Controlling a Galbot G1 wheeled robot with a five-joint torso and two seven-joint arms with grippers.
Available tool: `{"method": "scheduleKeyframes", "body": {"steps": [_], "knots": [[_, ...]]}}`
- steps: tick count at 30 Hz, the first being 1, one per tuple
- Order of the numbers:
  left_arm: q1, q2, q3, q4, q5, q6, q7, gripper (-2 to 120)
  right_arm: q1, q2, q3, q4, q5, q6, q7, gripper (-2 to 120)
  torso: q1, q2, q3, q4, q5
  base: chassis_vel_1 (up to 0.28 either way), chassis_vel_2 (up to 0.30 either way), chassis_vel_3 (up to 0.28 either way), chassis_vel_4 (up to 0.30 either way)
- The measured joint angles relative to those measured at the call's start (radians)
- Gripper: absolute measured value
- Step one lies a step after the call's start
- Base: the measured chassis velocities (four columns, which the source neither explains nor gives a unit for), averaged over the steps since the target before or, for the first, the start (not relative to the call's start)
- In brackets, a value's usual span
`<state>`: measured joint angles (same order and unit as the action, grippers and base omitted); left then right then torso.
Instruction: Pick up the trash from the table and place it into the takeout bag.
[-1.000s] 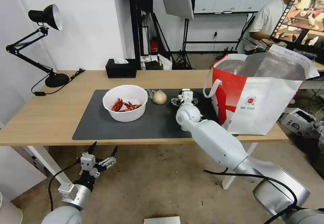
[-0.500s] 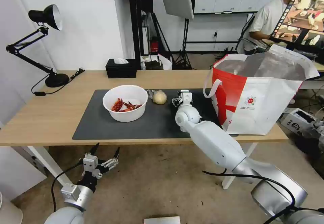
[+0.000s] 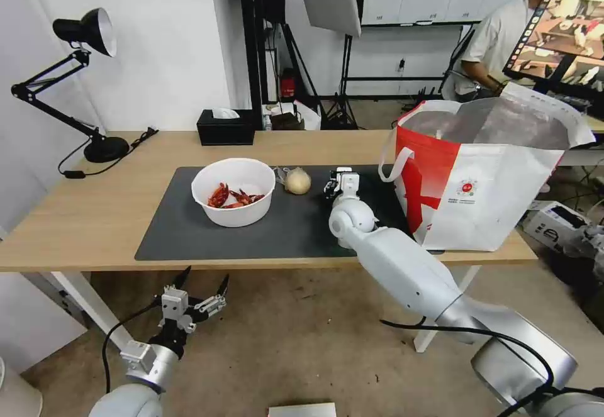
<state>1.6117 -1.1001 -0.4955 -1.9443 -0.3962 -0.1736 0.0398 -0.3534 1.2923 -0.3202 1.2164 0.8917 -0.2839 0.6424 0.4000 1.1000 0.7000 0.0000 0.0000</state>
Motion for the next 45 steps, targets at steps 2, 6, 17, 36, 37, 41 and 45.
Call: {"method": "scheduleKeyframes", "body": {"steps": [2, 6, 17, 36, 37, 41, 45], "knots": [[-0.001, 0.0, 0.0, 0.0, 0.0, 0.0, 0.0, 100, -0.006, -0.006, 0.0, 0.016, -0.006, 0.009, -0.004, 0, 0.0, 0.0, 0.0, -0.0001, 0.0, 0.0, 0.0, 0.0, 0.0], [-0.002, -0.004, -0.003, 0.0, 0.0, 0.001, 0.0, 100, -0.021, -0.029, 0.002, 0.071, -0.027, 0.036, -0.016, 0, 0.0, 0.0, 0.0, 0.0, 0.0, 0.0, 0.0, 0.0, 0.0], [0.005, -0.014, -0.001, -0.004, 0.004, 0.001, 0.0, 100, -0.091, -0.127, 0.05, 0.26, -0.081, 0.081, -0.032, 0, 0.0, 0.0, 0.0, -0.0001, 0.0001, 0.0, 0.0, 0.0, 0.0], [0.019, -0.016, -0.017, -0.026, 0.008, 0.003, -0.004, 100, -0.228, -0.268, 0.201, 0.551, -0.299, 0.2, -0.203, 0, 0.0, 0.0, 0.0, -0.0001, 0.0001, 0.0, 0.0, 0.0, 0.0], [0.019, -0.018, -0.016, -0.026, 0.01, 0.003, -0.004, 100, -0.24, -0.275, 0.214, 0.562, -0.313, 0.212, -0.211, 0, 0.0, 0.0, 0.0, -0.0001, 0.0001, 0.0, 0.0, 0.0, 0.0], [0.02, -0.023, -0.011, -0.026, 0.016, 0.003, -0.004, 100, -0.272, -0.298, 0.267, 0.604, -0.34, 0.229, -0.218, 0, 0.0, 0.0, 0.0, 0.0, 0.0001, 0.0, 0.0, 0.0, 0.0], [0.02, -0.024, -0.006, -0.026, 0.021, 0.003, -0.004, 100, -0.288, -0.327, 0.322, 0.638, -0.366, 0.232, -0.217, 0, 0.0, 0.0, 0.0, -0.0001, 0.0002, 0.0, 0.0, 0.0, 0.0]]}}
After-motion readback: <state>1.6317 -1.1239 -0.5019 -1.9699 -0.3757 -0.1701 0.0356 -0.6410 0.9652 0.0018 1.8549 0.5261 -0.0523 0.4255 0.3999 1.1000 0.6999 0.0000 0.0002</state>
